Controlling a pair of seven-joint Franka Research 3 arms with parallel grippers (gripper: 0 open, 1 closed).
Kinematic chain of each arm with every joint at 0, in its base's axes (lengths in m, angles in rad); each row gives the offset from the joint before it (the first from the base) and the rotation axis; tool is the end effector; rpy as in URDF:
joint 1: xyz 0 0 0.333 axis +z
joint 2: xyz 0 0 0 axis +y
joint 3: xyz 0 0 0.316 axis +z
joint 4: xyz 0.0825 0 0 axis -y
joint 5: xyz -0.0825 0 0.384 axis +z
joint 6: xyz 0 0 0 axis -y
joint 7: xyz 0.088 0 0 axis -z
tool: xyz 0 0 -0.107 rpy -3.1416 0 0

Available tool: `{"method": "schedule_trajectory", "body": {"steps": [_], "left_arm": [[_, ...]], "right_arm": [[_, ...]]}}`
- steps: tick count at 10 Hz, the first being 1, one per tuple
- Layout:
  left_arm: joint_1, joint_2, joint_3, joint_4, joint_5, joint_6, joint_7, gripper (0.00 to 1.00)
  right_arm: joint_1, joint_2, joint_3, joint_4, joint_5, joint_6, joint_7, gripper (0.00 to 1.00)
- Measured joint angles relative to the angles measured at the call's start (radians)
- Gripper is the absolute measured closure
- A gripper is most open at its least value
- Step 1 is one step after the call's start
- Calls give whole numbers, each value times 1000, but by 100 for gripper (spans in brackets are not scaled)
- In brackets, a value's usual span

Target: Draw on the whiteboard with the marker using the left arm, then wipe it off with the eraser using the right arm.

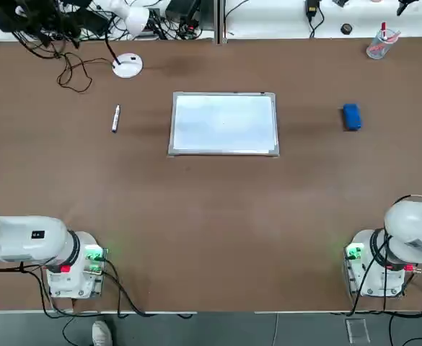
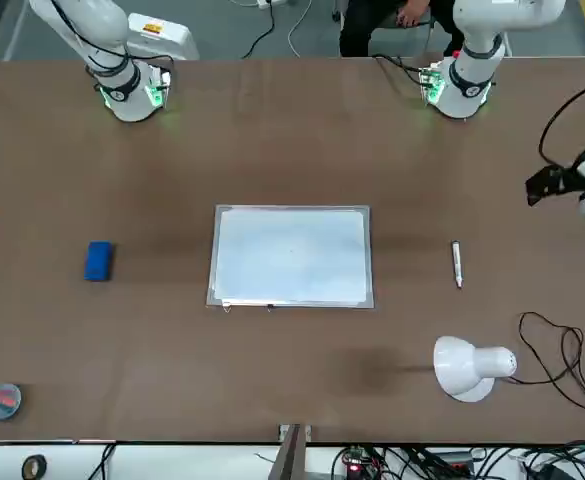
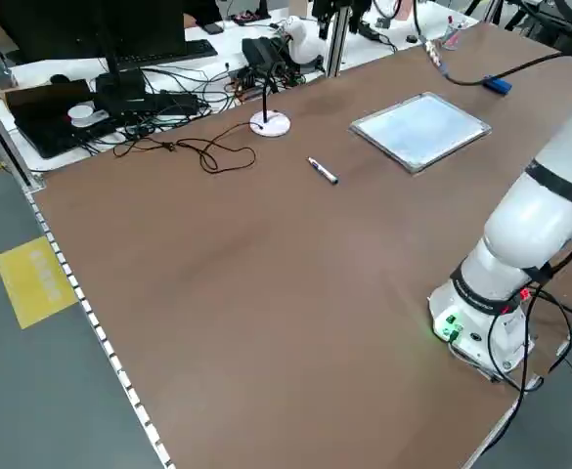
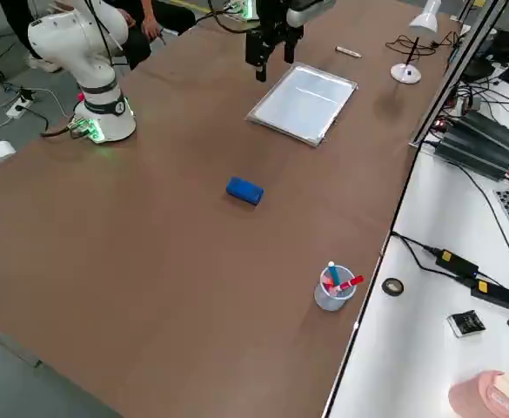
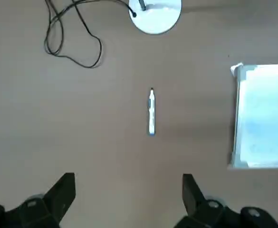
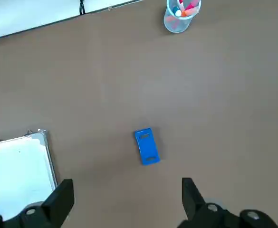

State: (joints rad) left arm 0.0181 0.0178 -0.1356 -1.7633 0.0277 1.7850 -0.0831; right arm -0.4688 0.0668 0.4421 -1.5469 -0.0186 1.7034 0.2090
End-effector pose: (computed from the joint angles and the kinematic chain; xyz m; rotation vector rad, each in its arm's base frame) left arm 0.5657 -0.0639 0.5415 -3.1168 0.0627 -0.0102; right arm 0.5855 -0.0259 0.6137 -3.0977 0.3678 -0.1480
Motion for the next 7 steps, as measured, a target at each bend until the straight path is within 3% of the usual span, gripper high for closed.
{"method": "schedule_trajectory", "body": {"steps": [5,7], "left_arm": [[0,53,-6,-260,0,339,-21,0],[0,75,-6,-369,0,489,-26,0]], "right_arm": [[16,0,-2,0,1,3,0,0],[91,0,-58,0,1,3,2,0]]}}
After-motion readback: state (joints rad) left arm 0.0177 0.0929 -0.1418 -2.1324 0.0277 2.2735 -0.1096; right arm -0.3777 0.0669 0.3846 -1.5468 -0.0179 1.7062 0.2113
